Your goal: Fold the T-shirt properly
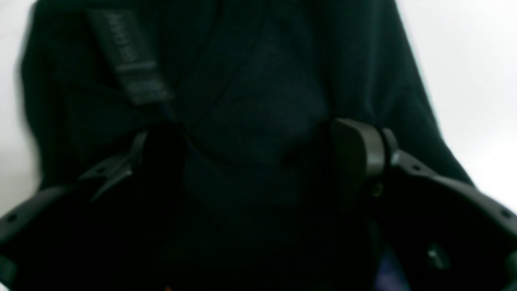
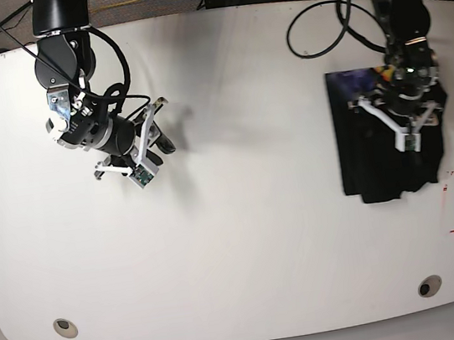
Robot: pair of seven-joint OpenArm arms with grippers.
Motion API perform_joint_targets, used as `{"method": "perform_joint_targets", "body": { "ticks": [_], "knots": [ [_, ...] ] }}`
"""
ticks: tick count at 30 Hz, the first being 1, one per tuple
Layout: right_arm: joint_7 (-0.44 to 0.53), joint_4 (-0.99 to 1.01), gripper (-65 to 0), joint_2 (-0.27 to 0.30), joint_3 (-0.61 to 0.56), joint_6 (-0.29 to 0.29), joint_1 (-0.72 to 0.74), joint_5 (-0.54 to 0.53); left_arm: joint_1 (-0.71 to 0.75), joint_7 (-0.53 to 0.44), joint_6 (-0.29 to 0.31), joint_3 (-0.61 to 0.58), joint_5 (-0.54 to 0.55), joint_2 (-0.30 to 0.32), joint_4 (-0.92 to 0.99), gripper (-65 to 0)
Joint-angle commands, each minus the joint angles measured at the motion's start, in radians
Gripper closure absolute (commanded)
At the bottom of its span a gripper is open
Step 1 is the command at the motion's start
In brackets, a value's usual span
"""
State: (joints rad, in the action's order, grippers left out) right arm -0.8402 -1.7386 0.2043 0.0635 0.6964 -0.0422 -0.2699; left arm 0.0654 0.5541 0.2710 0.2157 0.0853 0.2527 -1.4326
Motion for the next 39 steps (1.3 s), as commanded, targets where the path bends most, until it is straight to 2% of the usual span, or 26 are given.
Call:
{"method": "perform_joint_targets", "body": {
  "ticks": [1,6,10,12,15,17,19,21,23,24,26,29,32,35,37,39],
  "knots": [
    [0.025,-0.048,-17.9,0.025,0.005,0.002,0.014,-0.022,-0.002,0.062,0.064,0.081,-0.058,0.116,0.089,-51.0],
    [0.025,-0.083,-17.9,0.031,0.005,0.002,0.012,-0.024,-0.059,0.06,0.155,0.152,-0.057,0.264,0.215,-50.7],
    [0.025,-0.085,-17.9,0.031,0.003,0.002,0.009,-0.024,-0.075,0.063,0.259,0.201,-0.055,0.337,0.266,-50.6],
    [0.025,-0.085,-17.9,0.031,0.003,0.002,0.009,-0.024,-0.072,0.073,0.327,0.242,-0.055,0.343,0.217,-50.6],
    [0.028,-0.085,-17.9,0.031,0.005,0.002,0.012,-0.018,-0.046,0.148,0.385,0.29,-0.055,0.34,0.097,-50.6],
    [0.034,-0.083,-17.9,0.037,0.006,0.002,0.015,-0.016,-0.031,0.202,0.397,0.294,-0.055,0.333,-0.01,-50.6],
    [0.035,-0.083,-17.9,0.037,0.032,0.002,0.032,-0.016,-0.022,0.22,0.394,0.267,-0.061,0.282,-0.129,-50.6],
    [0.046,-0.077,-17.9,0.037,0.077,0.002,0.037,-0.016,-0.009,0.2,0.359,0.25,-0.074,0.218,-0.219,-50.6],
    [0.104,-0.074,-18.4,0.037,0.112,0.002,0.043,-0.016,0.009,0.143,0.284,0.244,-0.103,0.136,-0.282,-50.6],
    [0.149,-0.059,-18.4,0.04,0.123,0.002,0.043,-0.013,0.014,0.083,0.236,0.23,-0.117,0.081,-0.294,-50.6],
    [0.229,-0.013,-18.4,0.054,0.137,0.002,0.049,0.021,0.014,-0.032,0.181,0.205,-0.141,0.004,-0.29,-50.6],
    [0.428,0.087,-18.2,0.057,0.161,0.002,0.044,0.119,0.06,-0.276,0.083,0.141,-0.203,-0.115,-0.251,-50.6],
    [0.589,0.157,-18.1,0.057,0.197,0.002,0.009,0.168,0.119,-0.463,-0.002,0.092,-0.266,-0.183,-0.239,-50.6],
    [0.726,0.228,-18.1,0.059,0.23,0.002,-0.011,0.185,0.176,-0.584,-0.082,0.029,-0.304,-0.243,-0.222,-50.6],
    [0.769,0.234,-18.1,0.06,0.266,0.002,-0.071,0.179,0.251,-0.645,-0.126,0.0,-0.321,-0.267,-0.239,-50.6],
    [0.786,0.228,-18.1,0.059,0.29,0.002,-0.112,0.179,0.307,-0.676,-0.14,-0.009,-0.321,-0.281,-0.264,-50.6]
  ]
}}
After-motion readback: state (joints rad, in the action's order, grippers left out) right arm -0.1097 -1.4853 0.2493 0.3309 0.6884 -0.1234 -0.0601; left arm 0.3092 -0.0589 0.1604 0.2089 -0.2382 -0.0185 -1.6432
